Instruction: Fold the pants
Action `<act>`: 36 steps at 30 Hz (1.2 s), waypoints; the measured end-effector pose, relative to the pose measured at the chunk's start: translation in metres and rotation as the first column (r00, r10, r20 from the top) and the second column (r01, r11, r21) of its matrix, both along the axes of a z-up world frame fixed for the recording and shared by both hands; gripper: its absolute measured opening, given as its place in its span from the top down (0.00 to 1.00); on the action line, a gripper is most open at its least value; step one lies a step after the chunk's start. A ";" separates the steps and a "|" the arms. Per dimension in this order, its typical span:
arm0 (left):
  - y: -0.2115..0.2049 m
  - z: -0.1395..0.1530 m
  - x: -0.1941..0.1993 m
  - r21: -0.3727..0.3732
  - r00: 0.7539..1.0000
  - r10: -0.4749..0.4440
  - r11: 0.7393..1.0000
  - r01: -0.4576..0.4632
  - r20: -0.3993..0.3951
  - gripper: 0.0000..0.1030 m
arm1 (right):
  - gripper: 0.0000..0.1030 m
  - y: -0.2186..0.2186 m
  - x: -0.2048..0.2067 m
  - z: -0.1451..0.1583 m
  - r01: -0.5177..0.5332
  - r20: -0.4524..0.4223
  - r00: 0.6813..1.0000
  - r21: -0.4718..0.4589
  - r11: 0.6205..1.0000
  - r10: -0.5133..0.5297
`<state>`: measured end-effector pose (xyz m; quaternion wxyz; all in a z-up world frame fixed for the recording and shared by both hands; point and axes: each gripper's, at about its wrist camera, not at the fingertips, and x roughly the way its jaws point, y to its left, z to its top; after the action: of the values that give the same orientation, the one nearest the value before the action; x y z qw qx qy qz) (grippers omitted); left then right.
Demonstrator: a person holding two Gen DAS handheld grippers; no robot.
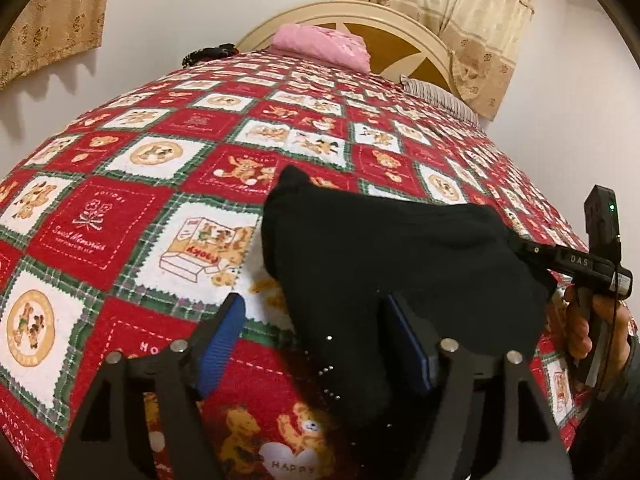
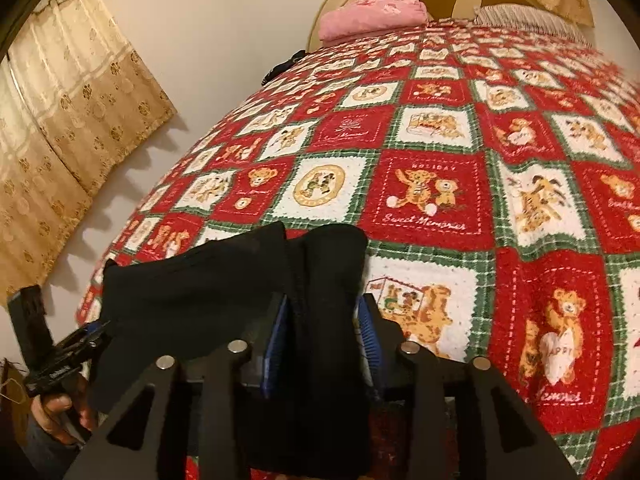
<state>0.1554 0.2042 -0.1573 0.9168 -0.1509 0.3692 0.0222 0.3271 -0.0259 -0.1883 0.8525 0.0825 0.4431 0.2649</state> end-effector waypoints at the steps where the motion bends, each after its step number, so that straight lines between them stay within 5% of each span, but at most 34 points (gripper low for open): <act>1: -0.001 0.000 -0.001 0.007 1.000 0.007 1.000 -0.007 -0.002 0.24 | 0.59 0.001 -0.001 0.000 0.001 0.009 1.000 -0.014 1.000 -0.001; 6: -0.002 0.000 -0.001 0.027 1.000 0.020 0.999 -0.020 -0.004 0.21 | 0.48 -0.001 0.002 -0.001 0.025 0.000 1.000 -0.050 0.998 -0.025; 17: -0.003 0.002 -0.002 0.050 0.999 0.045 0.998 -0.044 -0.021 0.14 | 0.46 -0.001 -0.002 0.003 0.063 0.018 0.998 -0.095 0.993 -0.062; 28: -0.018 0.029 -0.046 0.126 0.997 0.070 0.989 -0.071 0.016 0.12 | 0.44 -0.021 -0.050 0.049 0.094 0.133 0.988 -0.127 0.987 -0.077; 36: -0.038 0.076 -0.087 0.123 0.987 0.079 0.988 -0.097 0.143 0.07 | 0.44 -0.017 -0.104 0.088 0.071 0.203 0.978 -0.097 0.993 -0.050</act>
<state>0.0687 0.1660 -0.0810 0.9460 -0.1085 0.2959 0.0763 0.2226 -0.0425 -0.1008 0.9035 0.0247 0.3655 0.2224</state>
